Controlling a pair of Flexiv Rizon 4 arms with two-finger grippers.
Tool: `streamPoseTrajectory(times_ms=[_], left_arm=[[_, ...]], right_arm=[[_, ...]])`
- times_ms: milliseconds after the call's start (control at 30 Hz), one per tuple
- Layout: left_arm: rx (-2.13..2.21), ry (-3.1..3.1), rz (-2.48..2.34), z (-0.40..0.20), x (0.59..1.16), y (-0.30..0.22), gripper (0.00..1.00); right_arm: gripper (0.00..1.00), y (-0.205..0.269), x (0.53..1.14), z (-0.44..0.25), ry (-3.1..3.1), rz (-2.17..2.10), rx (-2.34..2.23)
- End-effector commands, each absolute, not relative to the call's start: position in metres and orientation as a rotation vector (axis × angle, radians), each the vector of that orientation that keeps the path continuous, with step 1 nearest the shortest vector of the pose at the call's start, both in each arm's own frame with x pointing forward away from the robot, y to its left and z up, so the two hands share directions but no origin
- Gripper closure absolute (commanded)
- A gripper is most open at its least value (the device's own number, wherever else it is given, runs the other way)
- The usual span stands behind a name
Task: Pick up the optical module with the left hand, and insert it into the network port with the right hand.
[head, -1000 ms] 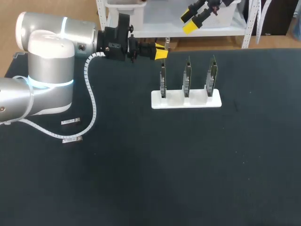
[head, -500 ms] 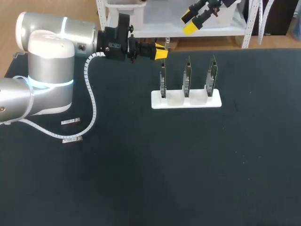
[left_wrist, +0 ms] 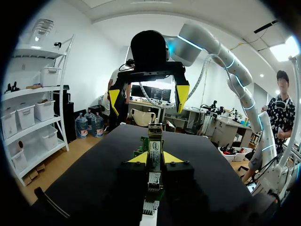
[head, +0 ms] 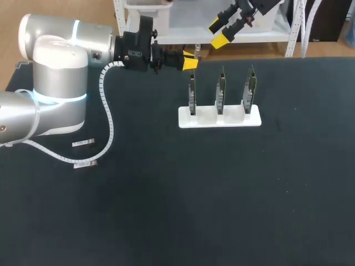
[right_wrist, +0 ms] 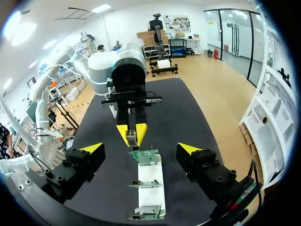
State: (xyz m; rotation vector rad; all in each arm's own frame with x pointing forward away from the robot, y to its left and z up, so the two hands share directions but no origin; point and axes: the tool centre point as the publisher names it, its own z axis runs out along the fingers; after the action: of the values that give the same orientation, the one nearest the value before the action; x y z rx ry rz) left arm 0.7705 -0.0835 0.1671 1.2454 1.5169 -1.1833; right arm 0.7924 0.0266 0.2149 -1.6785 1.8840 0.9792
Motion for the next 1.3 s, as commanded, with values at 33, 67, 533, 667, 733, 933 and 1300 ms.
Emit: streamPoseTrajectory(times_ms=[33,67,533,667,733,933,1300], left_arm=[[1.246,1.519,-1.182,0.167,0.771,-0.084,1.0],[1.246,1.519,-1.182,0.167,0.771,-0.084,1.0],[1.246,1.519,-1.182,0.167,0.771,-0.084,1.0],[1.246,1.519,-1.182,0.167,0.771,-0.084,1.0],[1.246,1.519,-1.182,0.167,0.771,-0.084,1.0],[1.246,1.519,-1.182,0.167,0.771,-0.084,1.0],[1.246,1.519,-1.182,0.167,0.771,-0.084,1.0]], right_arm=[[0.0,0.025,0.774,0.211,1.856,0.959,-1.651],[0.0,0.026,0.771,0.21,1.836,0.976,-1.661],[0.0,0.037,0.761,0.2,1.762,1.025,-1.767],[0.0,0.04,0.761,0.199,1.769,1.002,-1.759],[0.0,0.042,0.761,0.198,1.761,1.004,-1.761],[0.0,0.051,0.762,0.195,1.744,1.022,-1.762],[0.0,0.058,0.763,0.191,1.78,0.974,-1.779]])
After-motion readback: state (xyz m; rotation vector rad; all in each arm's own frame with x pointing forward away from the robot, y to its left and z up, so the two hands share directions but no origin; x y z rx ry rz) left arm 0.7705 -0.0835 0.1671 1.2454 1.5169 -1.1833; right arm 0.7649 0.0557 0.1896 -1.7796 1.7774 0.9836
